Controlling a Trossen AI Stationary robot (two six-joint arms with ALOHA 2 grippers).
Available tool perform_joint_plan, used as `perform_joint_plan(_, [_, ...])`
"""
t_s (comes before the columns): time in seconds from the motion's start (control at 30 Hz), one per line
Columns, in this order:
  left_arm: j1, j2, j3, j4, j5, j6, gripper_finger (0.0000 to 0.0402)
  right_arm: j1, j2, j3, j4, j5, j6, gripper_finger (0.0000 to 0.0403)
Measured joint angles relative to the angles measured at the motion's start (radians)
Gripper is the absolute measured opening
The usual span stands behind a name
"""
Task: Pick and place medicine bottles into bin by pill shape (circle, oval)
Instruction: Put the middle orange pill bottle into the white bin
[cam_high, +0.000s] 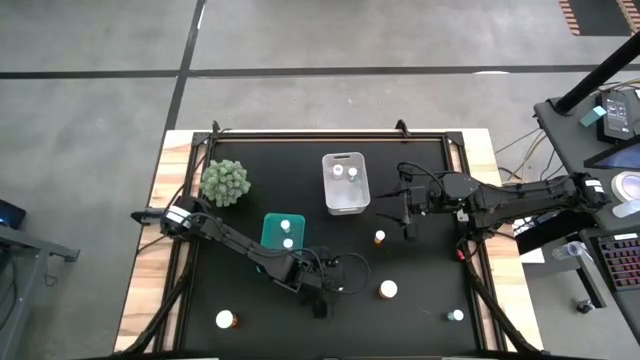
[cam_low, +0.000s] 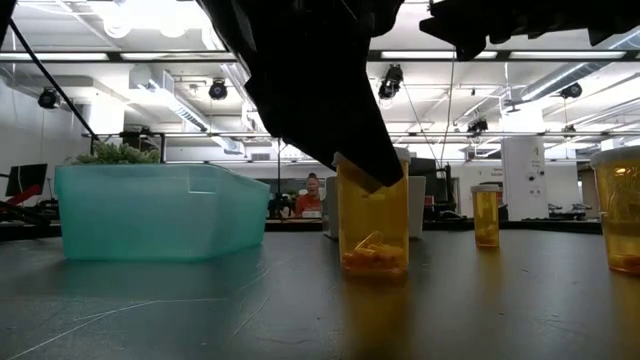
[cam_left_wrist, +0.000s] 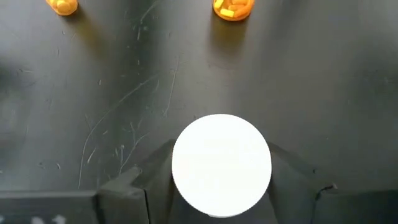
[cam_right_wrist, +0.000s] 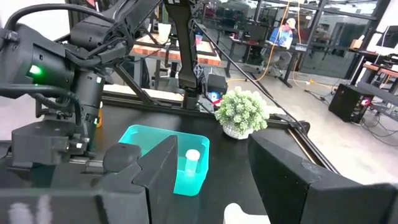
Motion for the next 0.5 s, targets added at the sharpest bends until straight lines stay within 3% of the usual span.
perform_joint_plan(0.2, [-0.011, -0.038, 0.0, -0.023, -0.039, 0.003, 0.0187, 0.0, 0.0, 0.0, 0.0, 0.0, 0.0, 0.0187])
perform_joint_plan(0.5, [-0.043, -0.226, 0.001, -0.089, -0.079, 0.029, 0.0191, 0.0, 0.0, 0.0, -0.001, 0.0, 0.002, 0.0187])
